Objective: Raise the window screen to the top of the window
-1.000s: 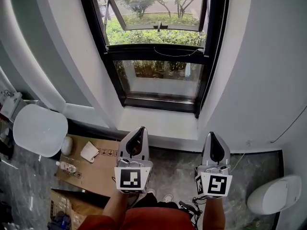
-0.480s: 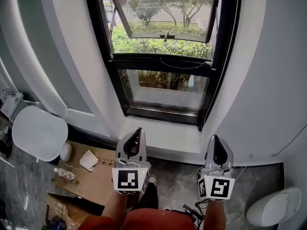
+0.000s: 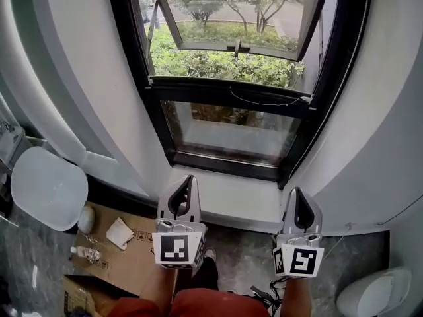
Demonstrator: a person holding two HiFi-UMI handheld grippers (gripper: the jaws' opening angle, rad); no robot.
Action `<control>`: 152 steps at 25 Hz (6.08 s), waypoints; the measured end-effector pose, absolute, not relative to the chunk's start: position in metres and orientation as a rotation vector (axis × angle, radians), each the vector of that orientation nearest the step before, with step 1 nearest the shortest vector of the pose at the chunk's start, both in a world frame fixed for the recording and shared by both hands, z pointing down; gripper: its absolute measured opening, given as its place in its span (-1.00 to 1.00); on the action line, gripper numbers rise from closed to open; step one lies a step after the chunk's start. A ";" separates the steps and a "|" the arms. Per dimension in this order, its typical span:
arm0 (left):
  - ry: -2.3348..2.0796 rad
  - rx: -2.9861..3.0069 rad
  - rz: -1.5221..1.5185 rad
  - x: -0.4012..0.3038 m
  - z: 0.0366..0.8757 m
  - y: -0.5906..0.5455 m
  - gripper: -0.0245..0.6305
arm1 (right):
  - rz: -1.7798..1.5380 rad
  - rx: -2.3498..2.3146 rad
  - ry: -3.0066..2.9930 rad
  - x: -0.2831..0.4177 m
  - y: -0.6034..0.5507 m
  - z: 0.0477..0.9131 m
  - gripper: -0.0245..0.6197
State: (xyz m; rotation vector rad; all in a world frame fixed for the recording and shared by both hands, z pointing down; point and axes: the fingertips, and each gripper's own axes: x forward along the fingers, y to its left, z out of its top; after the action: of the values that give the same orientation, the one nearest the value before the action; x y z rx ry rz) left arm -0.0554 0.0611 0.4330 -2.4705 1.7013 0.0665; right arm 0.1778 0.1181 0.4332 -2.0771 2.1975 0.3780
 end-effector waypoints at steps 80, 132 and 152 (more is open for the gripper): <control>1.524 -2.464 -0.095 -0.026 0.424 -0.280 -0.90 | 0.438 -2.050 2.403 0.175 -0.231 0.430 -0.67; 0.720 -1.928 -1.015 -0.014 0.480 -0.305 -0.64 | 1.489 -2.177 3.072 0.164 -0.248 0.487 -0.35; 0.992 -1.493 -0.867 -0.015 0.382 -0.320 -0.72 | 2.161 -2.443 2.436 0.170 -0.265 0.384 -0.74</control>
State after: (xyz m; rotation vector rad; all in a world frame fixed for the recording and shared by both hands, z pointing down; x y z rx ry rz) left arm -0.0151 -0.3197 0.3819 -1.4925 0.9916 -0.8666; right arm 0.1702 -0.2649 0.3835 -2.4430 2.4359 2.1608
